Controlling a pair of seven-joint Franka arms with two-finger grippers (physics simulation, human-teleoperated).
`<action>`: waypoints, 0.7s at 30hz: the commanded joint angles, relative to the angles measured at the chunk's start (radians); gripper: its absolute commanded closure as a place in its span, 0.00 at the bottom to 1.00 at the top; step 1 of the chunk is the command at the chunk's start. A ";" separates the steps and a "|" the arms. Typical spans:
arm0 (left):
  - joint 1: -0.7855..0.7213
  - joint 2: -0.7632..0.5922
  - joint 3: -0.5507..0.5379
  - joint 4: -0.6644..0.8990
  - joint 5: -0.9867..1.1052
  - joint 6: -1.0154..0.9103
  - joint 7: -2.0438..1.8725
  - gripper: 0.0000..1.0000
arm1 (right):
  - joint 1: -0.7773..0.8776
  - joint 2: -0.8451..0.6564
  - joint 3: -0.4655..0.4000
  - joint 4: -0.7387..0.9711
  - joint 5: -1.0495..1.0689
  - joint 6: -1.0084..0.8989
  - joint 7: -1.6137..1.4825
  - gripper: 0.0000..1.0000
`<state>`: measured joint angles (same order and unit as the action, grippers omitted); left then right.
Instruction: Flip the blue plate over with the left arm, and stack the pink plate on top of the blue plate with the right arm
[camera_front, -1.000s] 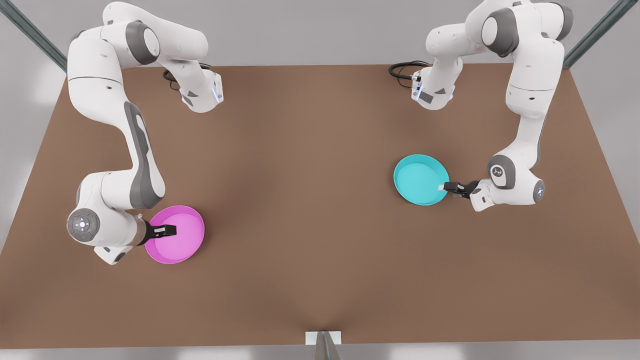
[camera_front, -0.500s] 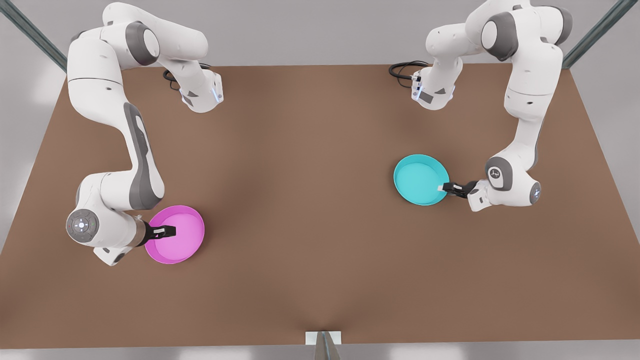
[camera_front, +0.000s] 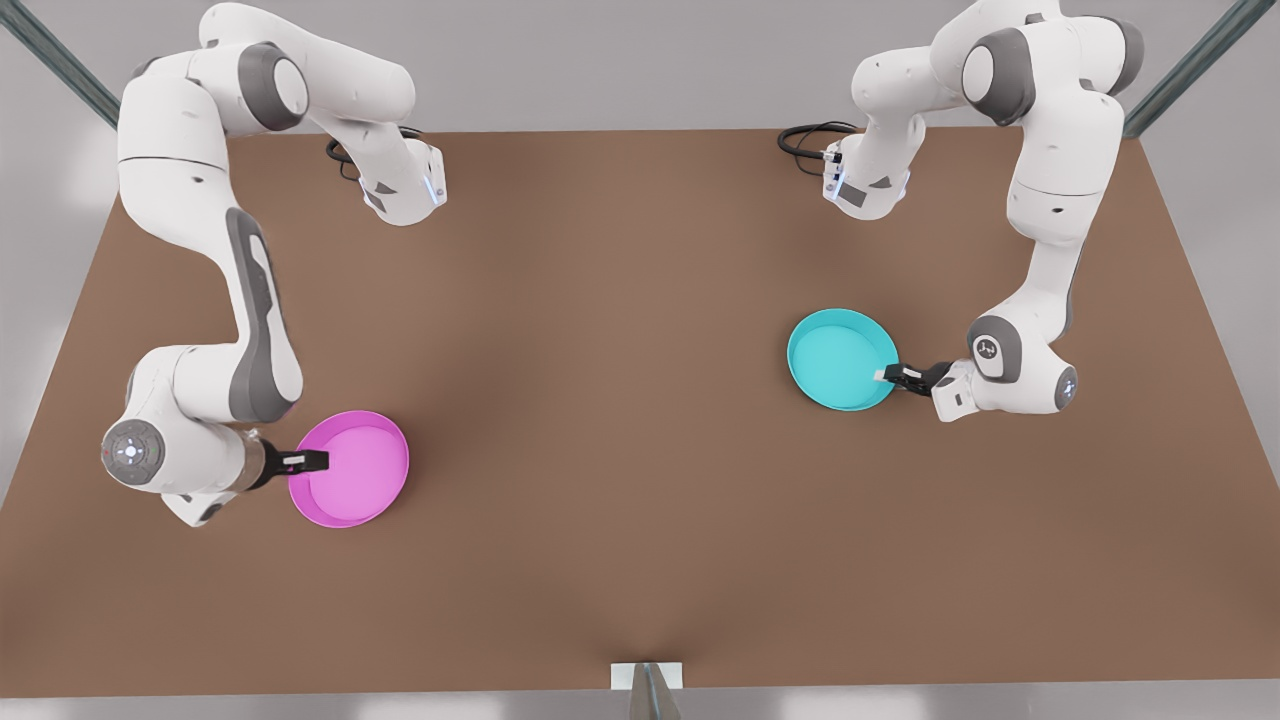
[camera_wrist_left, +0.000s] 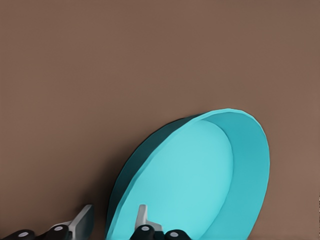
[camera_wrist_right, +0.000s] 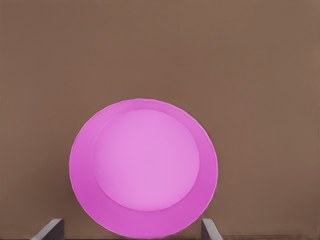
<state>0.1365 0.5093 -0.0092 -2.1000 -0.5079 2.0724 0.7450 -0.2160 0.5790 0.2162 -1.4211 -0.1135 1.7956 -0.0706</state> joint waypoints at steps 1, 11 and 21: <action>0.000 0.000 0.000 0.000 0.000 -0.002 0.000 0.52 | -0.009 -0.002 0.000 -0.010 0.000 -0.001 -0.015 0.00; 0.000 0.012 0.000 0.000 0.000 -0.005 0.000 0.59 | -0.189 -0.073 0.008 -0.125 0.152 0.008 -0.291 0.00; 0.000 0.012 0.000 0.000 0.002 -0.008 0.000 0.67 | -0.180 -0.073 0.006 -0.119 0.183 0.002 -0.328 0.00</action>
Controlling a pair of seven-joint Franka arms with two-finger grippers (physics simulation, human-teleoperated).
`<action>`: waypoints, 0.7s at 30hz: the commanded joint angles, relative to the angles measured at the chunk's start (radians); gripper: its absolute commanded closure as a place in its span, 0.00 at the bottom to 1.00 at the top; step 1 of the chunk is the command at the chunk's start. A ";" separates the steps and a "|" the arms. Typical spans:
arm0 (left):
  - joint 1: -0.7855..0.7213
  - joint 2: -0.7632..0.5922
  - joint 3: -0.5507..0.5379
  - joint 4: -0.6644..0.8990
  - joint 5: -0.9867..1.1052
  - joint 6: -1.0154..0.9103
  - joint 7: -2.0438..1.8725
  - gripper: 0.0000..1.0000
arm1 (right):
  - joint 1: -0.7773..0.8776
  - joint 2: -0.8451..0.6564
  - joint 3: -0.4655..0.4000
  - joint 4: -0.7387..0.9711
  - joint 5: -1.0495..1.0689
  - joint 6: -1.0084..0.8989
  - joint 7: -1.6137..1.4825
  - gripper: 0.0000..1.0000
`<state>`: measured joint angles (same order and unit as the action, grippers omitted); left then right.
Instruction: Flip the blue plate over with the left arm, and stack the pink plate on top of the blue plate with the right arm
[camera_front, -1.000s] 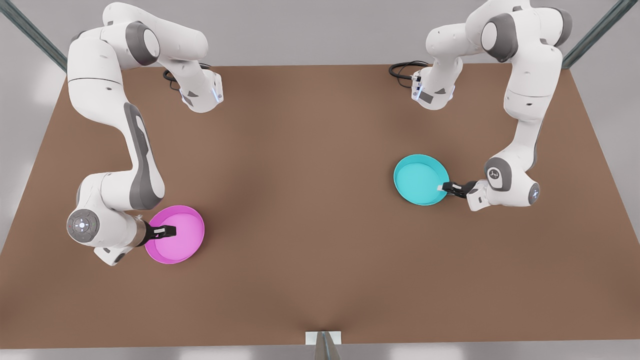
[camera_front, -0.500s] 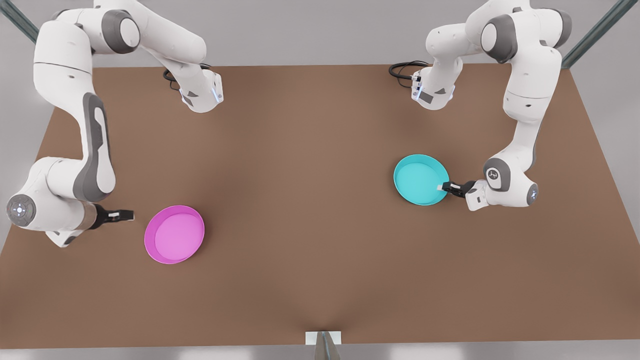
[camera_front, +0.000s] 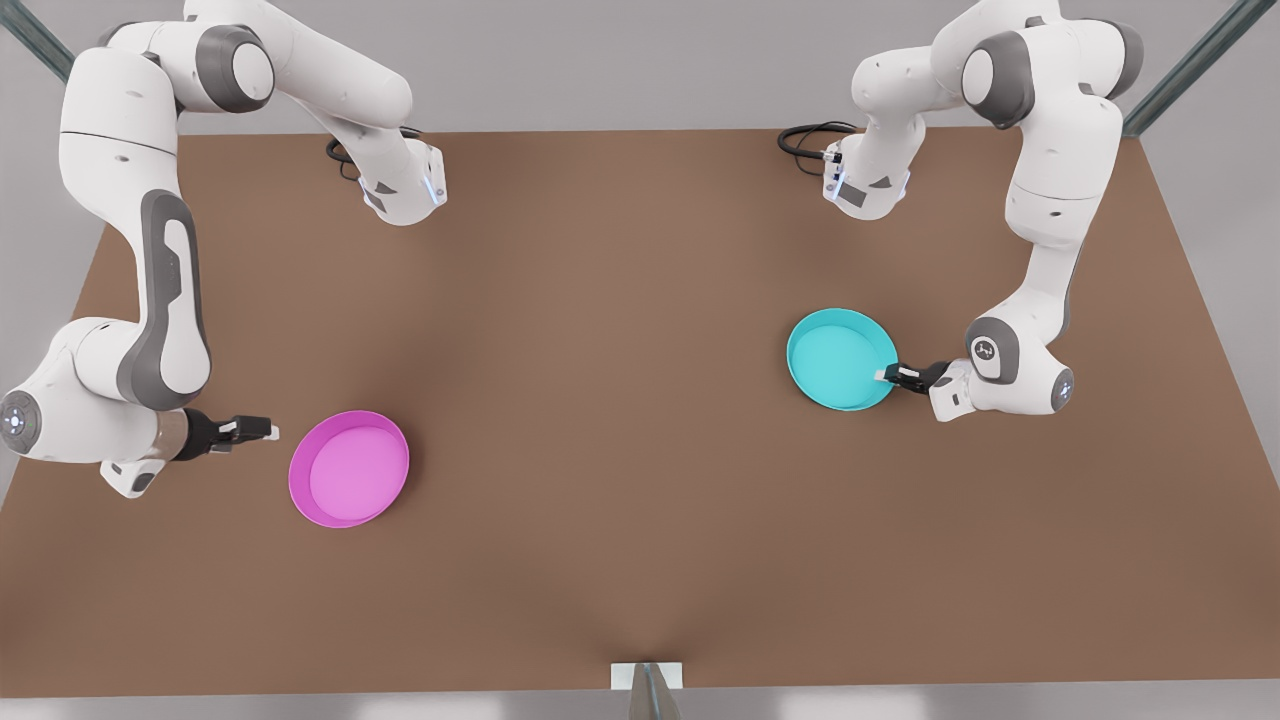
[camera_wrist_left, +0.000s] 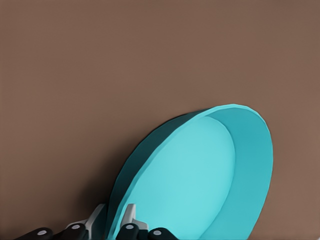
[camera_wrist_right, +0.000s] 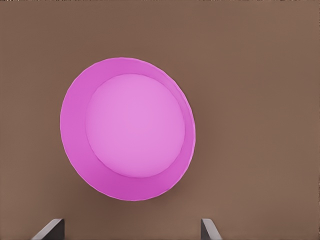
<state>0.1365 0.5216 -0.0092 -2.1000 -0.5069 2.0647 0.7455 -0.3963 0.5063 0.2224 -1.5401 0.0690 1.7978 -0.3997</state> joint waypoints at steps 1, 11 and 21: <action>0.000 0.000 0.000 0.000 0.001 0.000 0.000 0.67 | 0.001 0.000 0.000 0.000 0.000 0.000 -0.001 0.00; 0.000 -0.005 0.000 0.002 0.002 0.000 -0.002 0.70 | -0.004 -0.002 0.000 0.002 0.000 -0.002 -0.002 0.00; 0.000 -0.005 0.002 0.002 0.002 -0.002 -0.003 0.72 | -0.004 0.000 0.000 0.003 0.000 -0.002 -0.001 0.00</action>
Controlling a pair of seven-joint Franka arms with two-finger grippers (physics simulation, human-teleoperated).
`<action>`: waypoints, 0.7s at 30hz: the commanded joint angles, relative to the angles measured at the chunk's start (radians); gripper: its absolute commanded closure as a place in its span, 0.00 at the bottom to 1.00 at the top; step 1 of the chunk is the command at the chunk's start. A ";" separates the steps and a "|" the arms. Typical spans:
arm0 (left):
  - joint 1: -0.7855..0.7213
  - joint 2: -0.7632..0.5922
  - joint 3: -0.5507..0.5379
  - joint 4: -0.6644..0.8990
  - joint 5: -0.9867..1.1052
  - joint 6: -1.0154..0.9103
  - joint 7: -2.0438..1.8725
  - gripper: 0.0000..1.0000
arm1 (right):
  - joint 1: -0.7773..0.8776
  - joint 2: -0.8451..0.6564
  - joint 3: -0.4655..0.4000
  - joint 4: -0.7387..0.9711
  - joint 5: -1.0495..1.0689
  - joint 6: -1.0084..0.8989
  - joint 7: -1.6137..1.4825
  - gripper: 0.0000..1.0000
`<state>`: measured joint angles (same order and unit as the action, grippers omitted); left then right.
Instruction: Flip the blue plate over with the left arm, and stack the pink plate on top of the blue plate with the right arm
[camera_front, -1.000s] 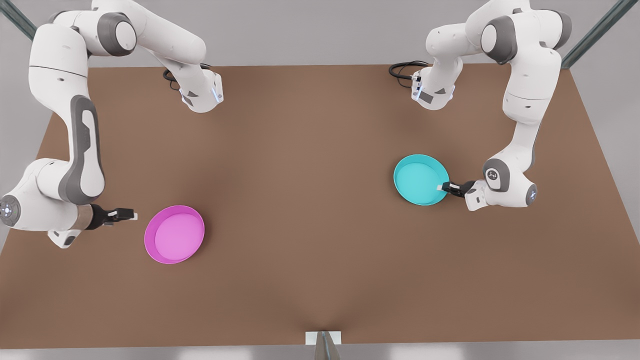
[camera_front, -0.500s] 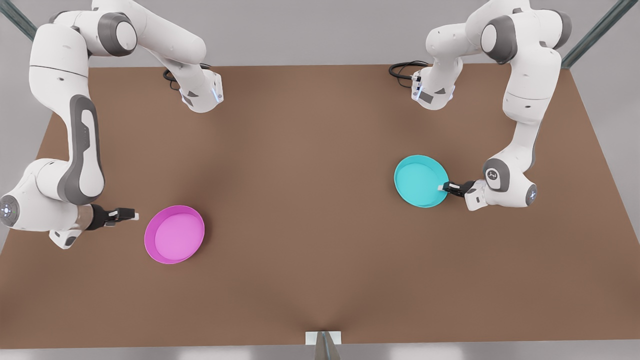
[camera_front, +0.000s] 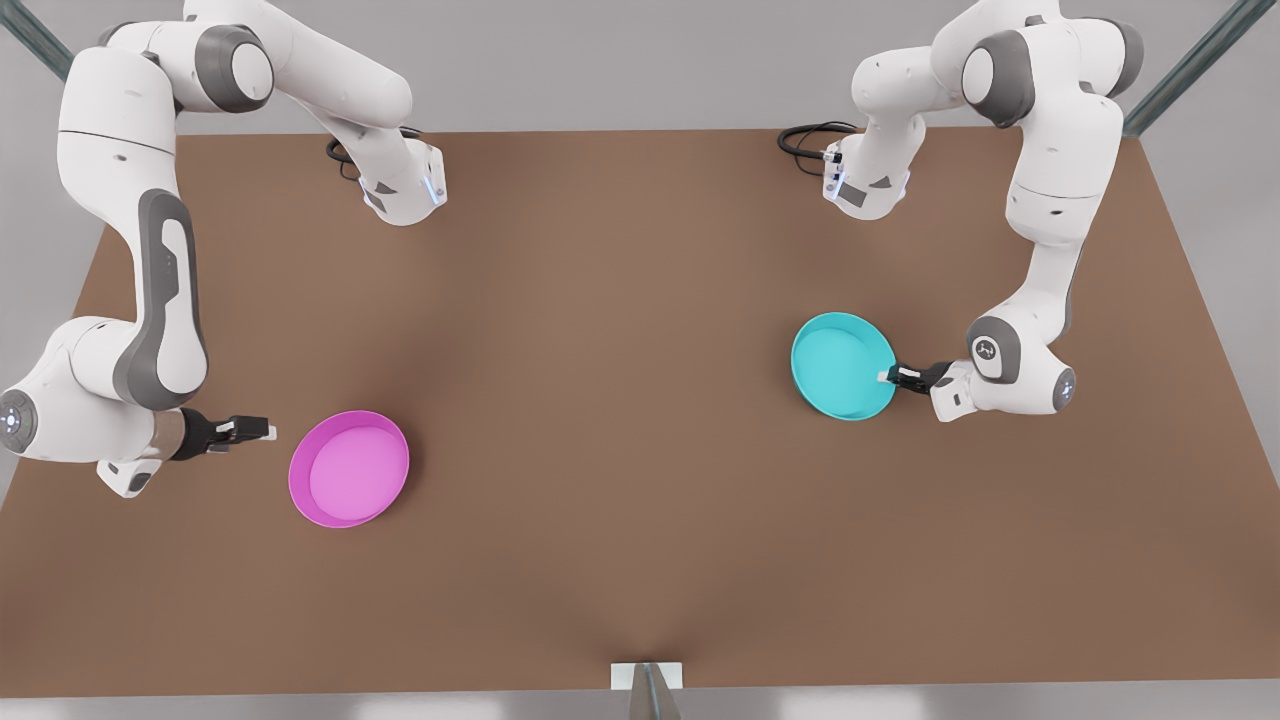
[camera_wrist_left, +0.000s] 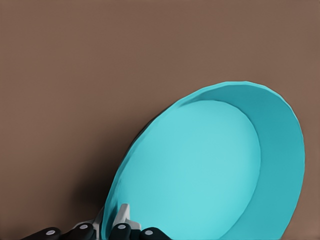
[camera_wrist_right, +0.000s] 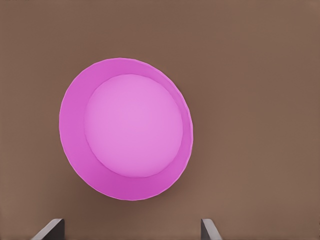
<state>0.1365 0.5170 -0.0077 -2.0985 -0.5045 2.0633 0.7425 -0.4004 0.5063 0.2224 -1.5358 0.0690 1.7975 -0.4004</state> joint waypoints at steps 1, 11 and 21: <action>0.000 0.000 0.000 0.000 0.000 0.000 0.000 0.72 | 0.000 0.000 0.000 0.000 0.000 0.000 0.000 0.00; -0.002 -0.011 0.002 0.002 0.000 -0.009 0.000 0.74 | 0.012 -0.002 0.000 0.016 -0.003 -0.001 0.005 0.00; -0.034 -0.060 0.021 0.008 0.001 -0.023 -0.018 0.76 | 0.020 -0.003 0.048 0.029 -0.015 -0.047 0.012 0.00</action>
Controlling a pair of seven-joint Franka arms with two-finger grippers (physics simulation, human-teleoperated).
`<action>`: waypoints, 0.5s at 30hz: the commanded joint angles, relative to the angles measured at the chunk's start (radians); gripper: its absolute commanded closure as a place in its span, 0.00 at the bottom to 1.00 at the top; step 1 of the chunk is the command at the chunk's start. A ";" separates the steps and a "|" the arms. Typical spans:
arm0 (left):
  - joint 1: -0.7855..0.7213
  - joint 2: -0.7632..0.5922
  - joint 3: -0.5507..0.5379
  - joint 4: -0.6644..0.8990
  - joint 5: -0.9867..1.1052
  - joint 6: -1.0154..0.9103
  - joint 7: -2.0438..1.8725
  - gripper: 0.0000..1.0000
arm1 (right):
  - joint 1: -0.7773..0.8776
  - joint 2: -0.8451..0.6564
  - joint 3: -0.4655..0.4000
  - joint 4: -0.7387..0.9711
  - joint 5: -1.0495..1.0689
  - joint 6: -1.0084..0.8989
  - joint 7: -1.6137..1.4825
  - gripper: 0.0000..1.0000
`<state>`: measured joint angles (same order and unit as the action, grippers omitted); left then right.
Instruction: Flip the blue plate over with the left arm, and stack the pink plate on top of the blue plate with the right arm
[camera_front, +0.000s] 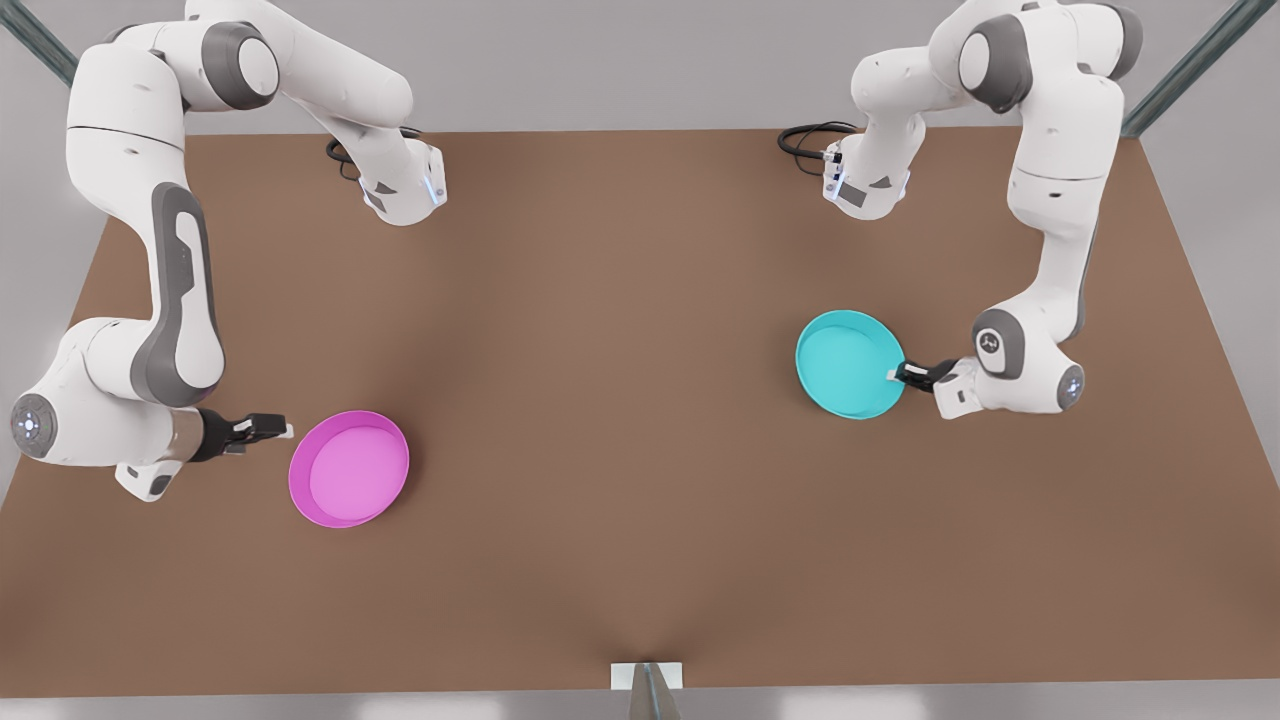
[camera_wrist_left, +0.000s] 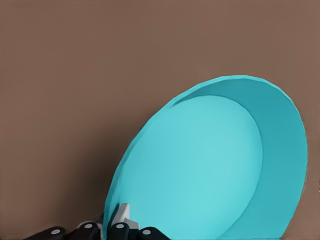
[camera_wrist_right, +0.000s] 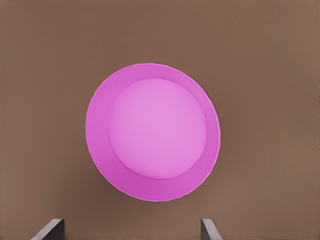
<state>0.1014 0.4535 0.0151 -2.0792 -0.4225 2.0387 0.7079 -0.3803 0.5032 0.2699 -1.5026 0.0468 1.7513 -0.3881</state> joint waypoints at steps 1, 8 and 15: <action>0.000 -0.001 0.000 0.002 -0.081 -0.006 0.001 0.76 | 0.000 0.000 0.000 0.002 -0.001 0.000 0.000 0.00; -0.042 0.004 0.022 0.220 0.022 -0.100 -0.254 0.76 | 0.037 -0.008 0.003 0.114 -0.025 -0.090 -0.014 0.00; -0.204 0.002 0.022 0.413 0.433 -0.190 -0.631 0.76 | 0.139 0.043 0.002 0.180 -0.078 -0.131 0.075 0.00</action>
<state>-0.1044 0.4564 0.0343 -1.6433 -0.0377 1.8295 0.0479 -0.2430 0.5478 0.2715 -1.3223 -0.0307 1.6207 -0.3121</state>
